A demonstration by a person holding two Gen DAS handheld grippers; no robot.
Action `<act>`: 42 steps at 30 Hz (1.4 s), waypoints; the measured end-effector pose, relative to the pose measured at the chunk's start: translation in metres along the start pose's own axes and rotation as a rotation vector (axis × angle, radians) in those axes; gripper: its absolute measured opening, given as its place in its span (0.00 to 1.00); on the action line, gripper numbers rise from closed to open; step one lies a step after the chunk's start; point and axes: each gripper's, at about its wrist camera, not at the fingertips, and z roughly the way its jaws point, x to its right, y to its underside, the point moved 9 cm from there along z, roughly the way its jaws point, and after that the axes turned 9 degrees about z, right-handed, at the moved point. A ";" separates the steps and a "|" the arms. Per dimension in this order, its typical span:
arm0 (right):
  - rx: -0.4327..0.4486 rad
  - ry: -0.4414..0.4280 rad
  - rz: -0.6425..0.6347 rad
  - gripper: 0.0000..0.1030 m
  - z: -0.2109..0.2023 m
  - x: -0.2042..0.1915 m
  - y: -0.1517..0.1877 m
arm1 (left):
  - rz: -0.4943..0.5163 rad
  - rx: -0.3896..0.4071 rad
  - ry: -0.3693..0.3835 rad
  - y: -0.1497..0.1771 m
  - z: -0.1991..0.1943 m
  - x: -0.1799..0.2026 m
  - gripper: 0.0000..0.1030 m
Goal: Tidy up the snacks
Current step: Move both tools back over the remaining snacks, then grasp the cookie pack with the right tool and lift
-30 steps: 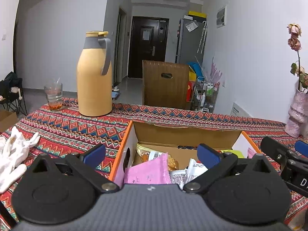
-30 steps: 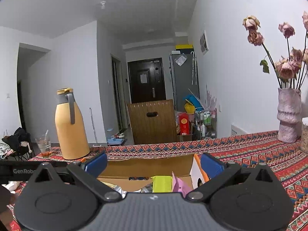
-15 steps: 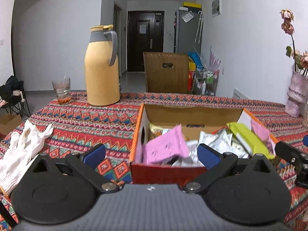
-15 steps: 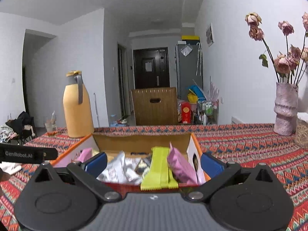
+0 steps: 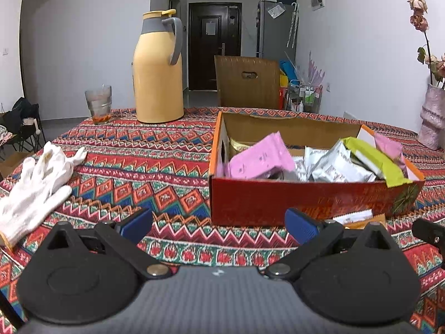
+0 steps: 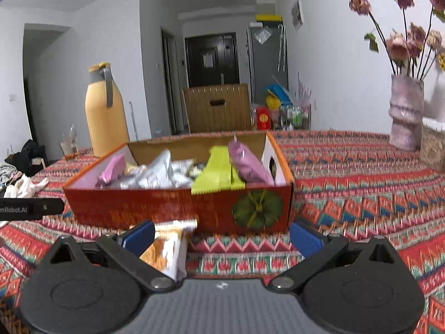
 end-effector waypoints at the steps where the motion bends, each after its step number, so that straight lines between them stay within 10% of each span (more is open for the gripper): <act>1: -0.011 0.004 -0.001 1.00 0.000 0.001 0.004 | 0.000 0.002 -0.001 0.003 0.002 0.000 1.00; 29: -0.121 -0.037 -0.113 0.98 0.032 -0.055 0.025 | -0.041 -0.016 0.017 0.012 0.008 -0.004 1.00; 42: -0.177 -0.048 -0.125 0.48 0.044 -0.062 0.037 | -0.058 -0.018 0.030 0.013 0.008 -0.006 1.00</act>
